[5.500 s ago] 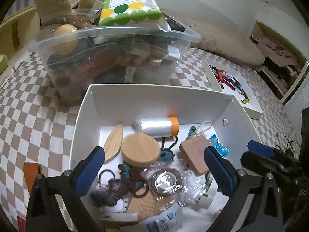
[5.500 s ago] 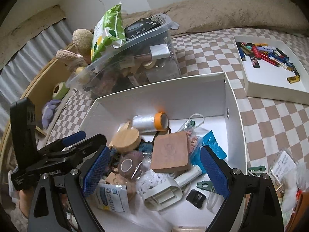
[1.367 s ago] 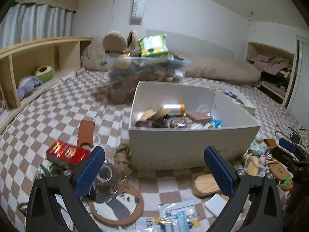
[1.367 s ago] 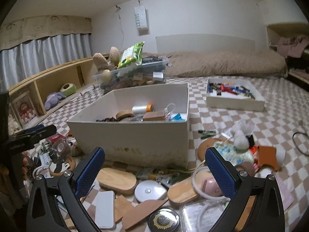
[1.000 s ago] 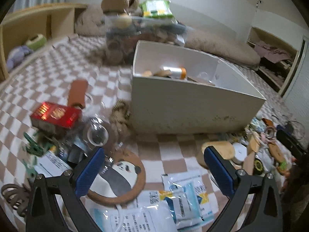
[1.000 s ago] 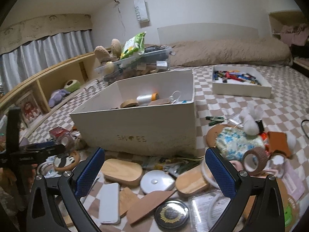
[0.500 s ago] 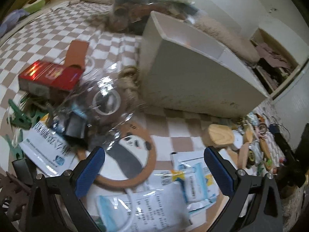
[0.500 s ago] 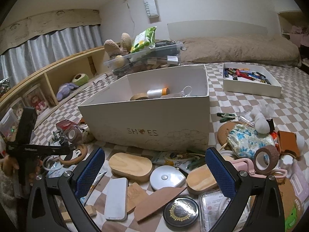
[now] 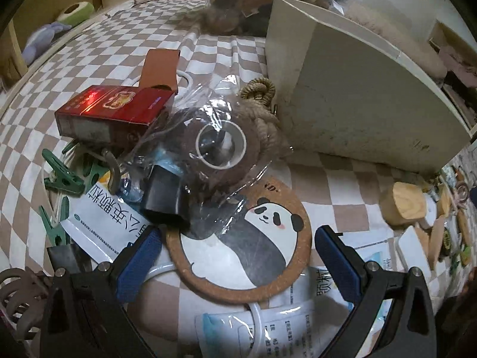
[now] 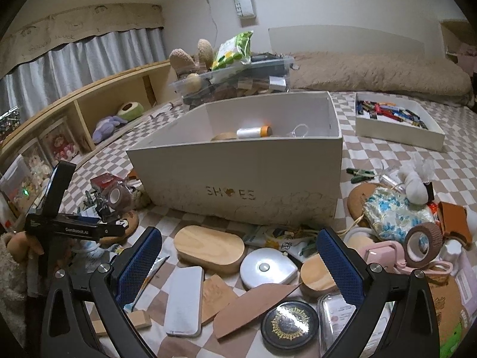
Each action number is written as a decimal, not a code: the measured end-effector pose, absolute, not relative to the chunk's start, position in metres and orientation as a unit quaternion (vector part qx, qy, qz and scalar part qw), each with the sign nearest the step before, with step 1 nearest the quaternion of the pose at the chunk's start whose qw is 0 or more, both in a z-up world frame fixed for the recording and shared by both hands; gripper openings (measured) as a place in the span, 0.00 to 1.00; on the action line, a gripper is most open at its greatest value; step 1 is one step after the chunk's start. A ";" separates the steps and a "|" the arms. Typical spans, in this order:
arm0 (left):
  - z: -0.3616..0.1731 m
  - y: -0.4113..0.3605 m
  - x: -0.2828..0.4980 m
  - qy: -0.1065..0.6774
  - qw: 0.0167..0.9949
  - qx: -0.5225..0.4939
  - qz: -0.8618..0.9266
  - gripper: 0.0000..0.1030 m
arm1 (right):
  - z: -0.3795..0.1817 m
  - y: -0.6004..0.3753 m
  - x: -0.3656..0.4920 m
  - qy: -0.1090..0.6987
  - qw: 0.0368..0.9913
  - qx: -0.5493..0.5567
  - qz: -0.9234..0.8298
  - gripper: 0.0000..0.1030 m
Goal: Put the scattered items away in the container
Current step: 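Grasp the cork panda coaster with the left tool while the right tool reaches the oval wooden lid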
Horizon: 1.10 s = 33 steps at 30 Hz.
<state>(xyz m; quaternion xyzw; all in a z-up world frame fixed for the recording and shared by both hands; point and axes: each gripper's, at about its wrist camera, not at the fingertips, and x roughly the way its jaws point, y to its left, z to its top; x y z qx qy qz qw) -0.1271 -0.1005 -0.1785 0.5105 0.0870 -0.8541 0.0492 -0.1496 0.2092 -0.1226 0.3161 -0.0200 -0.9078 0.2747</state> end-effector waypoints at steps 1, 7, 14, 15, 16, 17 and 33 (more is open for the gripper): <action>-0.179 -0.099 -0.128 0.082 0.053 0.511 -0.854 1.00 | -0.124 0.209 -0.150 -0.021 0.275 0.319 -0.907 1.00; -0.186 -0.088 -0.132 0.060 0.061 0.521 -0.849 0.99 | -0.130 0.203 -0.150 -0.010 0.277 0.344 -0.897 1.00; -0.180 -0.091 -0.124 0.055 0.059 0.506 -0.859 0.97 | -0.133 0.191 -0.146 0.005 0.286 0.362 -0.887 1.00; -0.179 -0.091 -0.123 0.056 0.054 0.504 -0.860 0.97 | -0.134 0.189 -0.146 0.004 0.287 0.366 -0.885 1.00; -0.177 -0.091 -0.121 0.058 0.048 0.501 -0.862 0.97 | -0.135 0.188 -0.146 0.001 0.287 0.370 -0.883 1.00; -0.176 -0.090 -0.119 0.059 0.041 0.498 -0.864 0.97 | -0.136 0.186 -0.147 -0.005 0.289 0.378 -0.880 1.00; -0.154 -0.059 -0.109 0.048 -0.049 0.446 -0.893 0.97 | -0.161 0.140 -0.177 -0.014 0.257 0.473 -0.843 1.00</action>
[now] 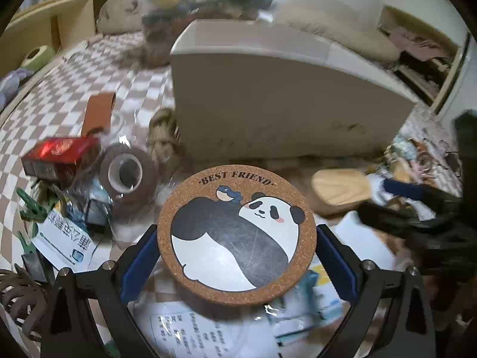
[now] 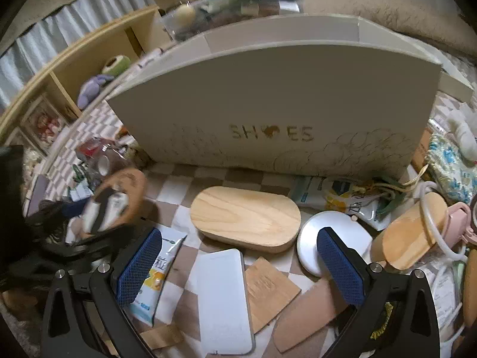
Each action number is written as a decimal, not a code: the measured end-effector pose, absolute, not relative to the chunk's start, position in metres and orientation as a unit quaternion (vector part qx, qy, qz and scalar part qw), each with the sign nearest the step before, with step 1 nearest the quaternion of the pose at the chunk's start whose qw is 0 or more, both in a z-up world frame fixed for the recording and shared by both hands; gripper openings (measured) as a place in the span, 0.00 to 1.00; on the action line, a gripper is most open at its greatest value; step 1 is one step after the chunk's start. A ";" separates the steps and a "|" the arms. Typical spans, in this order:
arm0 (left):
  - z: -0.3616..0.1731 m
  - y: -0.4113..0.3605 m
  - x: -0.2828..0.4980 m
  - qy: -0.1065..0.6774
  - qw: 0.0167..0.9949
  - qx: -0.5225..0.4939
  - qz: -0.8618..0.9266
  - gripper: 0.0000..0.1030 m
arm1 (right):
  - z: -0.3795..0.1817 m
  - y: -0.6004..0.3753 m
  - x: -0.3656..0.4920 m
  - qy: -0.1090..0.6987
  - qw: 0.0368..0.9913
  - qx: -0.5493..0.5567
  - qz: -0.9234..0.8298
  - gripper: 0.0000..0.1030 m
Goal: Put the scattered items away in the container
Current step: 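Grasp the cork panda coaster with the left tool while the right tool reaches the oval wooden lid, then close the right tool on the oval wooden lid and lift it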
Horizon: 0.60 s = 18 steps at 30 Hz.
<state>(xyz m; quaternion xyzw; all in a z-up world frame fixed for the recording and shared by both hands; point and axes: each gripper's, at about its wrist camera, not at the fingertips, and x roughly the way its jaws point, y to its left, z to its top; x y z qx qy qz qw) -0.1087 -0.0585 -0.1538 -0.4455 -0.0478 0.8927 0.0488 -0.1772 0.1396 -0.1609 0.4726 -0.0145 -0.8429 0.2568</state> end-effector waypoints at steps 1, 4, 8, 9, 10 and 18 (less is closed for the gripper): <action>-0.149 -0.057 -0.106 -0.046 0.051 -0.436 0.897 0.97 | -0.162 0.139 -0.178 -0.014 0.256 0.476 -0.841 1.00; -0.142 -0.052 -0.115 -0.050 0.053 -0.415 0.907 0.97 | -0.166 0.135 -0.180 -0.013 0.255 0.484 -0.837 1.00; -0.133 -0.055 -0.110 -0.067 0.047 -0.387 0.918 0.97 | -0.167 0.124 -0.184 -0.005 0.253 0.482 -0.839 1.00; -0.129 -0.052 -0.107 -0.071 0.046 -0.383 0.920 0.97 | -0.167 0.121 -0.184 0.000 0.248 0.481 -0.841 1.00; -0.127 -0.053 -0.106 -0.076 0.046 -0.379 0.921 0.97 | -0.168 0.119 -0.185 0.006 0.242 0.479 -0.843 1.00; -0.123 -0.053 -0.100 -0.094 0.042 -0.370 0.923 0.97 | -0.172 0.105 -0.192 0.017 0.242 0.479 -0.844 1.00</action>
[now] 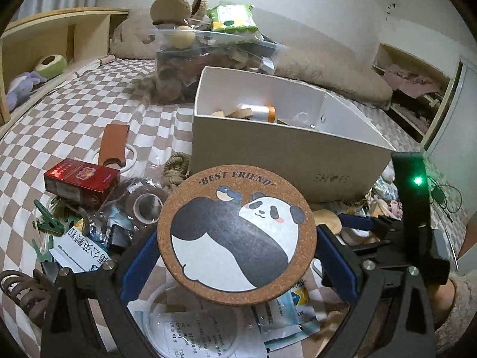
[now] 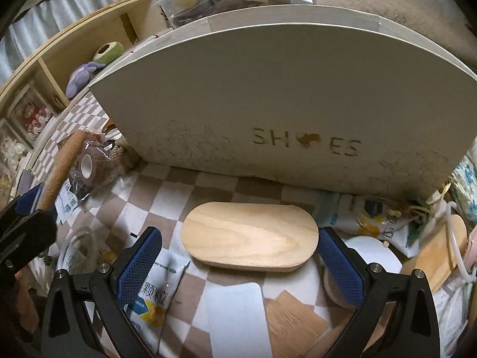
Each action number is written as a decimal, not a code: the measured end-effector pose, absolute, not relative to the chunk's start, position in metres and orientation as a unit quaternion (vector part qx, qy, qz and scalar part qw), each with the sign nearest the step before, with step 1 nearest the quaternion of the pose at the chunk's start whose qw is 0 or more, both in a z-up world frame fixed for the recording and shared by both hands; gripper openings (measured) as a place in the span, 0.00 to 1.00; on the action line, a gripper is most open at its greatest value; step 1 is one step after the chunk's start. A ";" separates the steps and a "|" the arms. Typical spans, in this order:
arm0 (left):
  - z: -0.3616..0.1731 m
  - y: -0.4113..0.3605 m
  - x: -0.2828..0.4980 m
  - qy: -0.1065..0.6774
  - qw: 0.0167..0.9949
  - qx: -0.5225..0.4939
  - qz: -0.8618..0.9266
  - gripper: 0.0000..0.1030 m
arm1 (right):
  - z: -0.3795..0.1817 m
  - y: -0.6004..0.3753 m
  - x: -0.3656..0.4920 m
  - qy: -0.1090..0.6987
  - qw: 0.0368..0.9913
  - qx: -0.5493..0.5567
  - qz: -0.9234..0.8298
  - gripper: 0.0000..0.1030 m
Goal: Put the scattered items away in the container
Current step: 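Close the right tool on the oval wooden lid and lift it, then carry the panda coaster and oval lid over the white box with both tools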
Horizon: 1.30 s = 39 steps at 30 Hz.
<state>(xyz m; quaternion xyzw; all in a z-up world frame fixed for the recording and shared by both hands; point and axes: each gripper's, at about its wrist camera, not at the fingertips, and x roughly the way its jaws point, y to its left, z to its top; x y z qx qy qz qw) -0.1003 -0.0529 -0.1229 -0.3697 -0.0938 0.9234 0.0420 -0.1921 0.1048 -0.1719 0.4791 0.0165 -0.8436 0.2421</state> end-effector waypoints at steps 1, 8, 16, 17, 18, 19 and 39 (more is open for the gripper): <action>-0.122 -0.054 -0.100 -0.096 0.041 -0.368 0.924 0.97 | -0.173 0.104 -0.193 0.020 0.241 0.480 -0.843 1.00; -0.123 -0.057 -0.101 -0.098 0.035 -0.367 0.924 0.97 | -0.184 0.100 -0.194 0.056 0.231 0.486 -0.841 0.91; -0.124 -0.057 -0.101 -0.097 0.036 -0.367 0.924 0.97 | -0.169 0.109 -0.186 0.044 0.244 0.459 -0.853 0.91; -0.124 -0.057 -0.101 -0.097 0.036 -0.367 0.924 0.97 | -0.166 0.110 -0.184 0.042 0.248 0.455 -0.854 0.91; -0.124 -0.057 -0.101 -0.097 0.036 -0.367 0.924 0.97 | -0.164 0.110 -0.182 0.041 0.251 0.453 -0.855 0.91; -0.124 -0.057 -0.101 -0.097 0.036 -0.367 0.924 0.97 | -0.163 0.109 -0.181 0.039 0.253 0.451 -0.855 0.91; -0.126 -0.059 -0.101 -0.096 0.032 -0.369 0.924 0.97 | -0.135 0.145 -0.147 0.000 0.260 0.426 -0.867 0.91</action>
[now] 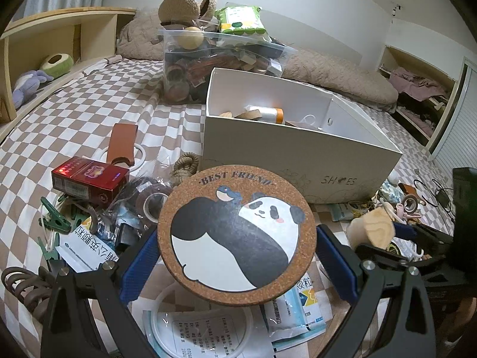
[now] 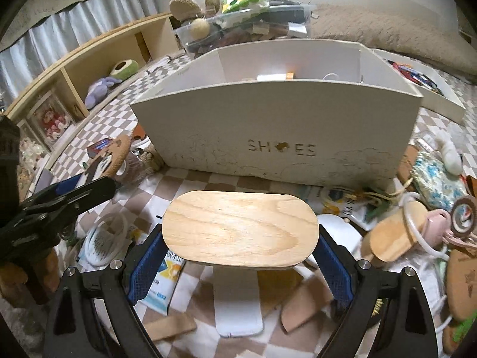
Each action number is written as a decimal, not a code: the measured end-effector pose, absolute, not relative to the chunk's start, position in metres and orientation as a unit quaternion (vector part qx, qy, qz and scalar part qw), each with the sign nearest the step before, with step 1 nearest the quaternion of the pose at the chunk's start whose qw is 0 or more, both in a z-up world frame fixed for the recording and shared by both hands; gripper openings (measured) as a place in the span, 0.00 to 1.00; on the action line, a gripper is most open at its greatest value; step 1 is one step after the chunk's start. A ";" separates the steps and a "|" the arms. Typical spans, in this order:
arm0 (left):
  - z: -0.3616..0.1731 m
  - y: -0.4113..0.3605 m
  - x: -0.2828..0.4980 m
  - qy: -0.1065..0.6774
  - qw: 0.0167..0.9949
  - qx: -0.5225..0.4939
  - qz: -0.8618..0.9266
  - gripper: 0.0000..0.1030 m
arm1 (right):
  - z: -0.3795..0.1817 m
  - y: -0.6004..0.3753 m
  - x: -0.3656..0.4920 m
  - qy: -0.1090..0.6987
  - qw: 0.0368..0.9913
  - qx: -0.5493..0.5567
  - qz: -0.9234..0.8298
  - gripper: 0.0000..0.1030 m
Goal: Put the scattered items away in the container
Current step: 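Carry the panda coaster and oval lid over the white box with both tools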
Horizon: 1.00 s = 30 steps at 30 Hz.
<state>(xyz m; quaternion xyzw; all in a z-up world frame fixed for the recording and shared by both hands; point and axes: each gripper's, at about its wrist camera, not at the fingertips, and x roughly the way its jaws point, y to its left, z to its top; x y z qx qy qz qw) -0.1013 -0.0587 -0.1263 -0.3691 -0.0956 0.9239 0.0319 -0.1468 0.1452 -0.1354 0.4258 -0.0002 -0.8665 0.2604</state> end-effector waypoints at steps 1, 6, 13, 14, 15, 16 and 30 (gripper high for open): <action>-0.126 -0.059 -0.101 -0.096 0.033 -0.369 0.924 0.97 | -0.134 0.149 -0.145 -0.002 0.260 0.423 -0.868 0.91; -0.125 -0.057 -0.102 -0.100 0.040 -0.371 0.923 0.97 | -0.125 0.160 -0.142 -0.018 0.258 0.412 -0.874 0.91; -0.113 -0.049 -0.099 -0.094 0.049 -0.353 0.929 0.97 | -0.111 0.175 -0.144 -0.042 0.255 0.393 -0.882 0.91; -0.110 -0.048 -0.100 -0.095 0.052 -0.352 0.930 0.97 | -0.108 0.177 -0.144 -0.046 0.255 0.390 -0.884 0.91; -0.108 -0.046 -0.101 -0.093 0.052 -0.350 0.931 0.97 | -0.105 0.180 -0.144 -0.050 0.255 0.385 -0.885 0.91; -0.105 -0.045 -0.102 -0.089 0.053 -0.348 0.932 0.97 | -0.103 0.183 -0.144 -0.055 0.255 0.381 -0.887 0.91; -0.050 -0.020 -0.146 -0.066 0.072 -0.303 0.948 0.97 | -0.055 0.195 -0.177 -0.071 0.253 0.327 -0.908 0.91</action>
